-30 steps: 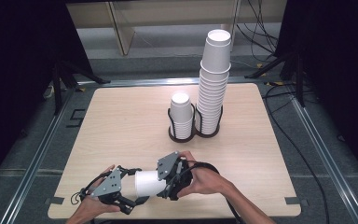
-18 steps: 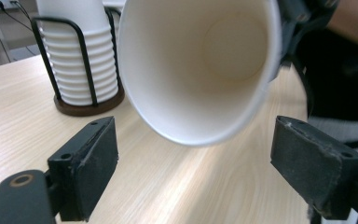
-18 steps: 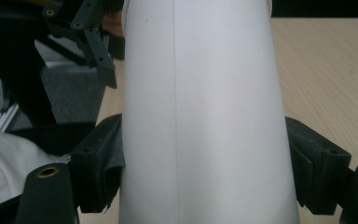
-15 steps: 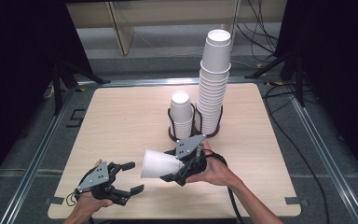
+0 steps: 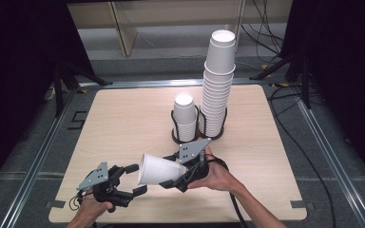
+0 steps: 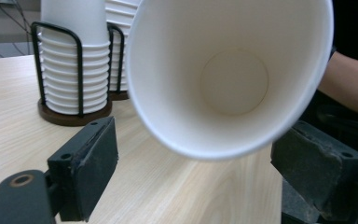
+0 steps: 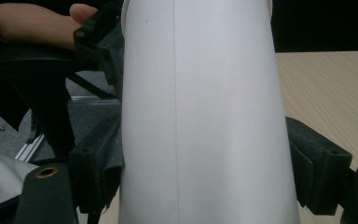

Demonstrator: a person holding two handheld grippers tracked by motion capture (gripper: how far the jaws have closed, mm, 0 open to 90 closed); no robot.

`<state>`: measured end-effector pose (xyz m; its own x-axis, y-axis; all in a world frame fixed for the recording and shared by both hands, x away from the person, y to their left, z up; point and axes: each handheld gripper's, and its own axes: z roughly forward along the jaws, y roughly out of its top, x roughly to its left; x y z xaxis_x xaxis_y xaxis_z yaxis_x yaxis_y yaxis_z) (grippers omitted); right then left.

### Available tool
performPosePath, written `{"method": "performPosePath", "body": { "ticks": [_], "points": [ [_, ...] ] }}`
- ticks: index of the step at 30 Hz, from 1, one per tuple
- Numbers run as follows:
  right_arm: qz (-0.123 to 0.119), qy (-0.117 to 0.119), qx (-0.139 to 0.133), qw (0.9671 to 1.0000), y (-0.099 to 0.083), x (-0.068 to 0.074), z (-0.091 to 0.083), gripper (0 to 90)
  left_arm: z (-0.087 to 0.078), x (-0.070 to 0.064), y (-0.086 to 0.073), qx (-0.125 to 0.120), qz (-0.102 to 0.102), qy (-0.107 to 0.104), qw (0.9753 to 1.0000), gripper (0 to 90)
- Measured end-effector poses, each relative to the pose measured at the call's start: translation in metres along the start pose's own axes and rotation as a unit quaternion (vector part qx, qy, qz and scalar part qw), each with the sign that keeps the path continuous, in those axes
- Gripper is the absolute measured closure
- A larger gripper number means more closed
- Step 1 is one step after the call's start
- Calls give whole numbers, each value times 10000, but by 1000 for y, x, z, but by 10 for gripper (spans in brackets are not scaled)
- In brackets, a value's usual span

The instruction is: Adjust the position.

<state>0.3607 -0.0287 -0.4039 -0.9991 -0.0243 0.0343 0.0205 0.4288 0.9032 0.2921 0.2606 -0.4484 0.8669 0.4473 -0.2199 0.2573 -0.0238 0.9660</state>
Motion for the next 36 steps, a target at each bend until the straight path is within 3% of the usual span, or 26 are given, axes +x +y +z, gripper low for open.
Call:
{"method": "performPosePath", "body": {
  "ticks": [1, 4, 6, 7, 12, 13, 15, 18, 27, 28, 32, 36],
  "points": [
    [69, 35, 4, 10000, 0, 1, 2, 229, 0, -1, 0, 48, -31, -9, 10000, 139],
    [-102, 83, -45, 9999, 0, 2, 6, 230, 4, -3, 0, -37, -4, -159, 9999, 137],
    [41, 104, 16, 9999, -1, 4, 6, 230, 4, -4, 1, 91, 47, -87, 9999, 134],
    [3, 138, 11, 9999, -1, 4, 8, 229, 6, -5, 0, -19, 4, -142, 9999, 123],
    [8, 176, 31, 9998, -3, 6, 13, 230, 8, -6, 0, -66, 43, -132, 9999, 65],
    [16, 194, 68, 9998, -3, 7, 14, 229, 5, -6, 1, 56, 116, -56, 9999, 65],
    [-69, 158, 37, 9998, -3, 6, 16, 229, 5, -6, 1, -6, 98, -50, 9999, 56],
    [13, 231, 48, 9997, -4, 7, 18, 229, 3, -6, 2, -51, 122, -69, 9999, 45],
    [7, 256, 42, 9997, -6, 7, 21, 229, 5, -6, 2, -226, 69, -156, 9996, 62],
    [-75, 245, 45, 9997, -6, 7, 21, 230, 4, -6, 2, -192, 100, -203, 9996, 73],
    [-40, 266, 57, 9996, -8, 6, 22, 232, 2, -5, 3, -29, 123, -121, 9998, 80],
    [-64, 256, 41, 9996, -9, 5, 22, 231, 3, -4, 2, -103, 16, -143, 9998, 72]
  ]
}}
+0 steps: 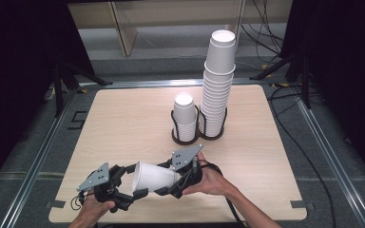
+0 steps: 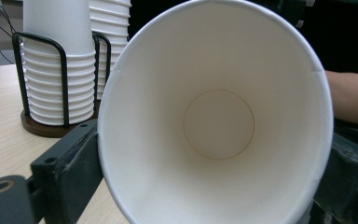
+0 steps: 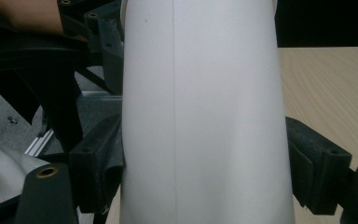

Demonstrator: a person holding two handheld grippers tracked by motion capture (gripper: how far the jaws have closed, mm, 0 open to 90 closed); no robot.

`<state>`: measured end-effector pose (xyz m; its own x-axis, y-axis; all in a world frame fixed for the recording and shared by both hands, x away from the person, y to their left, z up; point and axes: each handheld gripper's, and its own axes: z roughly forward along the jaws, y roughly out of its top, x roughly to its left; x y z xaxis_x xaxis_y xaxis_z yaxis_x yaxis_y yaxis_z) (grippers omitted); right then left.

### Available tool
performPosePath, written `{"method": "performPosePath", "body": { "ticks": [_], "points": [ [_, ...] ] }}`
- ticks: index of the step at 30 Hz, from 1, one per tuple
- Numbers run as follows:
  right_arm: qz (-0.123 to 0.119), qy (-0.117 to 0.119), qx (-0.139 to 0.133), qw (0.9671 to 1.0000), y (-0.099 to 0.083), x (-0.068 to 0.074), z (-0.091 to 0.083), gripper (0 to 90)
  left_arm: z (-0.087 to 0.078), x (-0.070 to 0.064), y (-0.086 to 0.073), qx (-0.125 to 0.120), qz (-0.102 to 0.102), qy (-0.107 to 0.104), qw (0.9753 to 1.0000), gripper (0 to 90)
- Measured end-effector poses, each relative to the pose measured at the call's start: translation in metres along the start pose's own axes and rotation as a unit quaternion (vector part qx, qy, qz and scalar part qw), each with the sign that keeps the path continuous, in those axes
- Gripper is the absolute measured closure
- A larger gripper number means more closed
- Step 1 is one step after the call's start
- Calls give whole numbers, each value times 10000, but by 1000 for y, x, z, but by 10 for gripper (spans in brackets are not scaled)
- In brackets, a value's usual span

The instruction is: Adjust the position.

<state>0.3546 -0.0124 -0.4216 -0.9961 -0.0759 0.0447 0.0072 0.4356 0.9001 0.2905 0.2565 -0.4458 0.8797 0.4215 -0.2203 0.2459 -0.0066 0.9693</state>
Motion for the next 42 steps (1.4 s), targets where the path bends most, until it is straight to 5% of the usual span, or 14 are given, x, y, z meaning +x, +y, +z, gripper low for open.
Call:
{"method": "performPosePath", "body": {
  "ticks": [9, 15, 18, 21, 26, 32, 38, 42],
  "points": [
    [16, 6, 24, 10000, -2, 0, 4, 232, 1, 1, 0, -118, -30, -43, 9999, 78],
    [139, 64, 22, 9999, -4, 0, 4, 243, -2, -1, 2, -27, 126, 28, 9999, 124],
    [94, 65, 14, 9999, -5, -1, 5, 243, -1, 0, 2, -134, 146, -102, 9998, 140],
    [107, 45, -6, 9999, -6, -2, 5, 236, -3, 0, 3, -9, 149, -12, 9999, 145],
    [431, 43, 12, 9991, -9, -5, 5, 156, -3, 0, 3, 37, 249, 46, 9997, 150],
    [638, -138, -89, 9978, -11, -9, -8, 154, -10, 6, 5, 227, 230, 442, 9985, 151],
    [722, -506, -141, 9960, -17, -12, -22, 157, -12, 12, 6, 345, 264, 939, 9946, 151],
    [760, -747, -134, 9942, -22, -13, -31, 158, -16, 14, 8, 614, 426, 1377, 9876, 151]
  ]
}}
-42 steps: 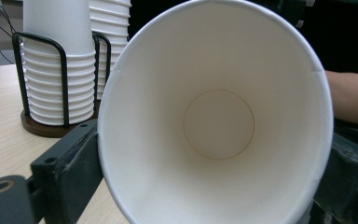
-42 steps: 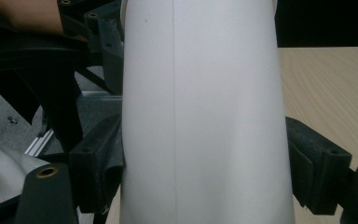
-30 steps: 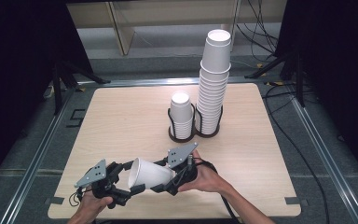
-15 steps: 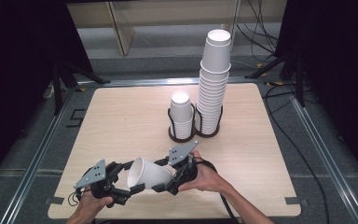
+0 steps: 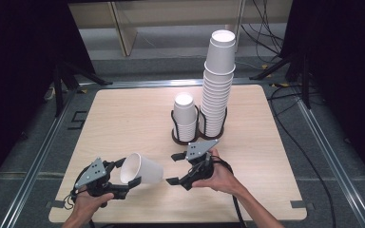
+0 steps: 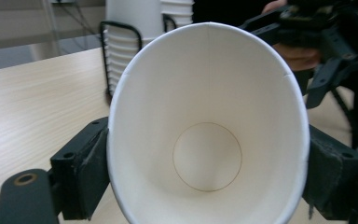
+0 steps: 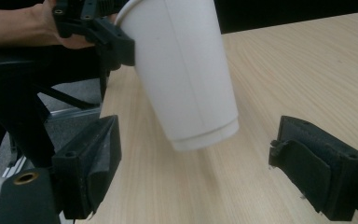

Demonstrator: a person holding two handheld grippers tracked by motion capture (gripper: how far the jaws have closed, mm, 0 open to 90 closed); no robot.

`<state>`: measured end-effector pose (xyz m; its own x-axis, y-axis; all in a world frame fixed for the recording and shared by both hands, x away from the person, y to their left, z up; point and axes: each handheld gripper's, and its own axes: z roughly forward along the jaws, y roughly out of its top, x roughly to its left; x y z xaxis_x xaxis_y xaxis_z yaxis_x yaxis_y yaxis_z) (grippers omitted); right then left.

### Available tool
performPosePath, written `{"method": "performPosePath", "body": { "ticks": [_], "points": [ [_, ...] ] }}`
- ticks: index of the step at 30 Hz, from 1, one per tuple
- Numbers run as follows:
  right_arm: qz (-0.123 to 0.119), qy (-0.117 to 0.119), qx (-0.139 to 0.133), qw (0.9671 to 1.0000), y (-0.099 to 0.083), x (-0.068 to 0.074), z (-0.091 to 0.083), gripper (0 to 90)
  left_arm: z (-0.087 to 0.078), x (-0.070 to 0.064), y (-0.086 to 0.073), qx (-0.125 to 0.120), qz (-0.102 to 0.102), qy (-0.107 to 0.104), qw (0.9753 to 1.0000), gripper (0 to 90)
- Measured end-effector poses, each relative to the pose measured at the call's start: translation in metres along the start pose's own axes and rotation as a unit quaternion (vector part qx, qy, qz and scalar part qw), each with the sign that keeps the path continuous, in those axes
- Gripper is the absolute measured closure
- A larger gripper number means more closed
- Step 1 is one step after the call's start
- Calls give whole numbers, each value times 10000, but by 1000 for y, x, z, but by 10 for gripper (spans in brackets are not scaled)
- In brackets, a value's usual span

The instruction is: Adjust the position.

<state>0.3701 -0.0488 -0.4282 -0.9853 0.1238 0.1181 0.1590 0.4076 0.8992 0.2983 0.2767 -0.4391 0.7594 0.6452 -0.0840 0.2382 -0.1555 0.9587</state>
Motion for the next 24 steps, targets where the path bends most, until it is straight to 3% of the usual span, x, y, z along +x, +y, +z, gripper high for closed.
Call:
{"method": "performPosePath", "body": {
  "ticks": [4, 9, 10, 15, 18, 20, 24],
  "points": [
    [75, -227, -28, 9997, -6, -2, -10, 157, 0, 5, 1, 32, 61, 353, 9994, 151],
    [133, -444, 52, 9989, -14, -3, -25, 157, 0, 13, 1, 239, 103, 758, 9968, 152],
    [147, -503, 40, 9986, -15, -3, -28, 158, 0, 14, 2, 283, 101, 904, 9954, 152],
    [185, -821, 79, 9964, -20, -5, -42, 160, 1, 23, 4, 370, 90, 1205, 9920, 152],
    [189, -952, 147, 9952, -23, -7, -46, 162, 1, 28, 5, 489, 112, 1466, 9879, 151],
    [235, -1077, 208, 9937, -26, -10, -49, 164, 3, 33, 6, 543, 61, 1556, 9863, 151],
    [263, -1107, 244, 9932, -28, -11, -50, 166, 7, 43, 8, 614, -51, 1669, 9840, 151]
  ]
}}
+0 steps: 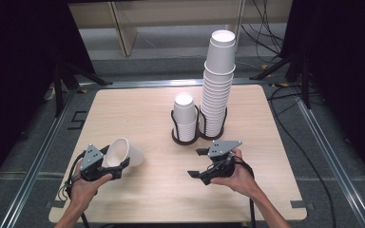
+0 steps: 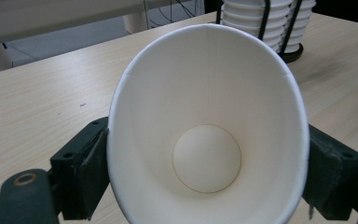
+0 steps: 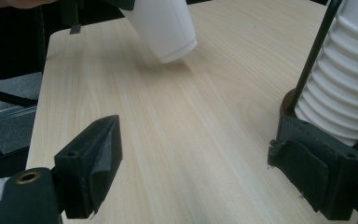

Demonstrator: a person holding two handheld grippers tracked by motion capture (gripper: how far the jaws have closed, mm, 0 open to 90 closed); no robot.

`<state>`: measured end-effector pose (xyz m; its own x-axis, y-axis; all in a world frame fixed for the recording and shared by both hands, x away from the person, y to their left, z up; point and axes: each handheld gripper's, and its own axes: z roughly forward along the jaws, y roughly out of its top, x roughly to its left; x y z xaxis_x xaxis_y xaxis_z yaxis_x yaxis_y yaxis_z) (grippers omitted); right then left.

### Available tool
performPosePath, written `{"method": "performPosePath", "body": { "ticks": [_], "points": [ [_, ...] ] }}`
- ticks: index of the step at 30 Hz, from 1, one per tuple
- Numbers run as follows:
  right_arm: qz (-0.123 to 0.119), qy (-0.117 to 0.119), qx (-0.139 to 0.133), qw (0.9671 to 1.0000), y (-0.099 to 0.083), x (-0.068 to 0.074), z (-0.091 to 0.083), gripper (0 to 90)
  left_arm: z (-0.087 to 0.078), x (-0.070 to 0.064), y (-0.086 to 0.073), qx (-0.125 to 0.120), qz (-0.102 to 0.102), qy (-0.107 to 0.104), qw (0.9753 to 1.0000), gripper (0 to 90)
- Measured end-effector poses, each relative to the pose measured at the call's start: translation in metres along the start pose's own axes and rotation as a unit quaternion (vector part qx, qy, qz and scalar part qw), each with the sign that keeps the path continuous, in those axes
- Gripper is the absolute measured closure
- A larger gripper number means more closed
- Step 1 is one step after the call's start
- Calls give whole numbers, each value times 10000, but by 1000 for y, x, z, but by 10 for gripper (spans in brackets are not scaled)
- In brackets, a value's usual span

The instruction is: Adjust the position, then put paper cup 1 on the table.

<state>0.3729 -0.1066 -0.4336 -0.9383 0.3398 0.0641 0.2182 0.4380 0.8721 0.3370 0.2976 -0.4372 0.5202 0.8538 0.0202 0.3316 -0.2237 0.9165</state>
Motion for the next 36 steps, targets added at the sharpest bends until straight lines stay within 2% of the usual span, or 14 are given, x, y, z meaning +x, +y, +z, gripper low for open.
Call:
{"method": "performPosePath", "body": {
  "ticks": [6, 8, 13, 16, 17, 20, 23, 25, 27, 30, 31, 32, 33, 36],
  "points": [
    [-93, -96, 85, 9999, -3, 0, 1, 166, 10, 13, 6, 93, -68, 172, 9998, 151],
    [18, -86, 102, 9999, -4, 0, 0, 166, 13, 16, 8, 130, -123, 173, 9997, 149],
    [-36, -129, 85, 9999, -5, -2, -2, 167, 23, 27, 8, 240, -126, 288, 9992, 148],
    [58, -70, 89, 9999, -5, -3, -2, 169, 28, 33, 7, 262, -151, 313, 9991, 148],
    [58, -79, 87, 9999, -5, -3, -2, 170, 31, 34, 8, 300, -101, 372, 9988, 148],
    [60, -69, 82, 9999, -6, -3, -1, 170, 36, 36, 9, 347, -54, 415, 9985, 146],
    [17, -104, 95, 9999, -6, -3, -1, 170, 40, 37, 10, 315, -126, 405, 9986, 145],
    [73, -105, 109, 9999, -7, -4, 0, 169, 41, 38, 13, 398, -21, 491, 9980, 144],
    [33, -133, 103, 9999, -7, -4, 0, 170, 45, 39, 14, 407, -109, 444, 9981, 144],
    [-37, -120, 99, 9999, -8, -6, 1, 170, 50, 41, 17, 457, -111, 439, 9979, 142],
    [104, -80, 146, 9998, -8, -4, 1, 172, 51, 41, 17, 439, -120, 459, 9979, 141],
    [18, -101, 126, 9999, -8, -5, 1, 173, 52, 42, 18, 470, -82, 443, 9979, 141],
    [103, -65, 143, 9998, -8, -4, 1, 174, 53, 42, 19, 492, -58, 442, 9978, 141],
    [88, -64, 151, 9998, -8, -4, 1, 175, 56, 42, 22, 567, -18, 434, 9974, 140]
  ]
}}
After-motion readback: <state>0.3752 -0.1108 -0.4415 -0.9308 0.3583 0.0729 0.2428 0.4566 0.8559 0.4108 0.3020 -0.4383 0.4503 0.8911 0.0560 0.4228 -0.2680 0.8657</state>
